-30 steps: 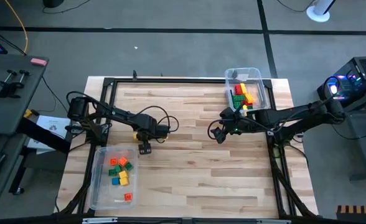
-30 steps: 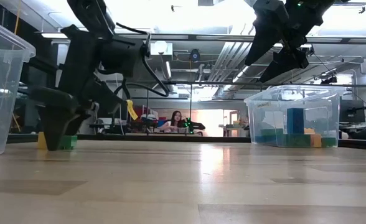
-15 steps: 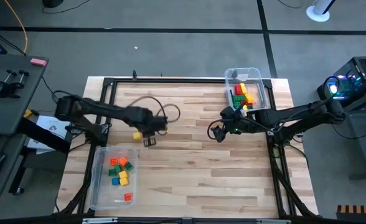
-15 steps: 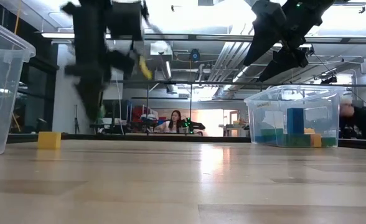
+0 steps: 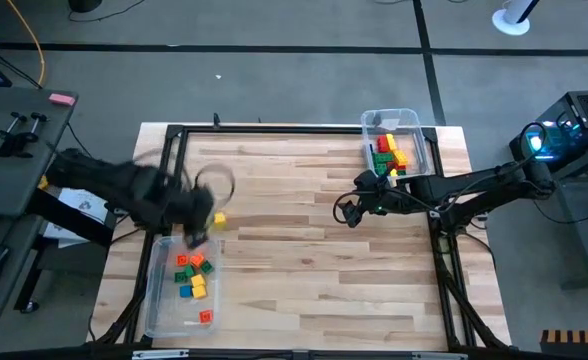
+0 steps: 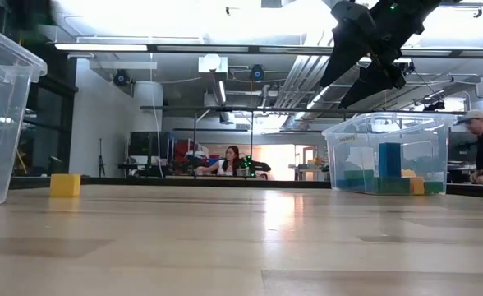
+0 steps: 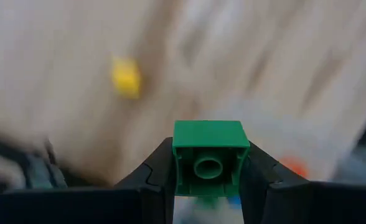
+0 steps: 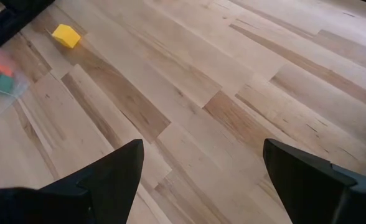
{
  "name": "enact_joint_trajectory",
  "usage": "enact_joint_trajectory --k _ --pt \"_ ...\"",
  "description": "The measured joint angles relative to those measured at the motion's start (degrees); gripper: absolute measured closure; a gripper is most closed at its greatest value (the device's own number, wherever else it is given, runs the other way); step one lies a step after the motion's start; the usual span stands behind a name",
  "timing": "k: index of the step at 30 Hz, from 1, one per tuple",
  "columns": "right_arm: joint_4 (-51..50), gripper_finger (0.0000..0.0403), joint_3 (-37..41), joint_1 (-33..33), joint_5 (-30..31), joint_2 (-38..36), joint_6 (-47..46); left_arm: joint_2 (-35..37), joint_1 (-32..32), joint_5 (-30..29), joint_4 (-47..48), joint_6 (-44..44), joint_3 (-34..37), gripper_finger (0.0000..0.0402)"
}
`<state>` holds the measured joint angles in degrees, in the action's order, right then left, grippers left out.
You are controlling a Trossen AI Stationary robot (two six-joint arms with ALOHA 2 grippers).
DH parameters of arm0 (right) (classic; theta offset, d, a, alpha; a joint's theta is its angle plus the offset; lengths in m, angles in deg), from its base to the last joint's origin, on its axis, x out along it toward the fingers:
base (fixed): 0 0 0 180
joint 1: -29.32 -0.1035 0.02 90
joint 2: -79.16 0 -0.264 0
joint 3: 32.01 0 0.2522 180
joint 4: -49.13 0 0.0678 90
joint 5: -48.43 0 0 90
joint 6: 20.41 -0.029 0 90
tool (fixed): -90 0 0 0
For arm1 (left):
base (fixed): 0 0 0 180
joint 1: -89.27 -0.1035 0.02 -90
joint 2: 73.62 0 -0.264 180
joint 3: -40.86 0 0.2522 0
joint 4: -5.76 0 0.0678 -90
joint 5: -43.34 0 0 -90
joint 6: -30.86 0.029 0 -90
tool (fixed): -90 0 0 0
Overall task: Sort blocks by size
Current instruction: Put the small green game piece into the left transparent bin, then put the small yellow block into the left transparent bin
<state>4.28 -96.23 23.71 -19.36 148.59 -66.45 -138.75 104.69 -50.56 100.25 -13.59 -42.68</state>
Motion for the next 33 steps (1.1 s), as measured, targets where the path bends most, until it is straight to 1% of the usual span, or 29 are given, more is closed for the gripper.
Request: enact_joint_trajectory --k 3,5,7,9,10,13,16,18,21,25,27,28,31,33 --pt "-0.02 0.0078 0.0 0.0 0.01 0.0 0.16 -1.21 11.82 4.94 2.51 -12.73 1.32 0.0314" --pt "-0.01 0.0078 0.0 0.0 0.0 0.0 1.03 -2.47 18.46 7.41 -0.21 -18.53 2.2 0.0314" --pt "0.0 0.0078 0.0 0.0 0.01 0.0 1.39 -4.21 23.5 8.99 -5.62 -21.95 3.38 0.0314" --pt "0.0 0.0078 0.0 0.23 0.05 0.0 1.49 -5.87 26.76 9.24 -9.49 -23.78 3.94 0.0309" --pt "-0.01 0.0078 0.0 0.39 -0.07 0.0 1.49 -6.67 27.6 9.32 -10.44 -24.14 4.06 0.0296" --pt "0.0 0.0078 0.0 1.1 -0.33 0.0 1.49 -9.14 27.42 10.48 -9.84 -23.79 4.28 0.0231" --pt "0.04 0.0078 0.0 1.73 -0.5 0.0 1.49 -9.64 24.88 12.95 -8.12 -20.65 4.28 0.0161" --pt "0.06 0.0078 0.0 2.12 -1.24 0.0 1.49 -9.12 22.11 14.02 -8.13 -17.36 4.27 0.0123" --pt "0.08 0.0078 0.0 2.36 -1.81 0.0 1.47 -7.22 16.49 13.42 -7.34 -11.7 2.73 0.009" --pt "0.09 0.0078 0.0 2.36 -2.64 0.0 1.22 -4.67 7.76 10.79 -7.0 -3.49 -0.43 0.0081" --pt "0.09 0.0078 0.0 2.36 -3.19 0.0 1.1 -4.32 2.86 9.58 -5.12 1.59 -1.98 0.0081" --pt "0.09 0.0078 0.0 2.36 -3.28 0.0 1.07 -4.32 0.21 8.09 -3.51 4.09 -2.63 0.0081" --pt "0.11 0.0078 0.0 2.36 -3.32 0.0 1.05 -4.78 -9.33 2.89 -1.01 10.09 -3.11 0.0082" --pt "0.11 0.0078 0.0 2.36 -3.33 0.0 1.05 -6.05 -15.99 1.69 -1.03 13.49 -2.47 0.0082"
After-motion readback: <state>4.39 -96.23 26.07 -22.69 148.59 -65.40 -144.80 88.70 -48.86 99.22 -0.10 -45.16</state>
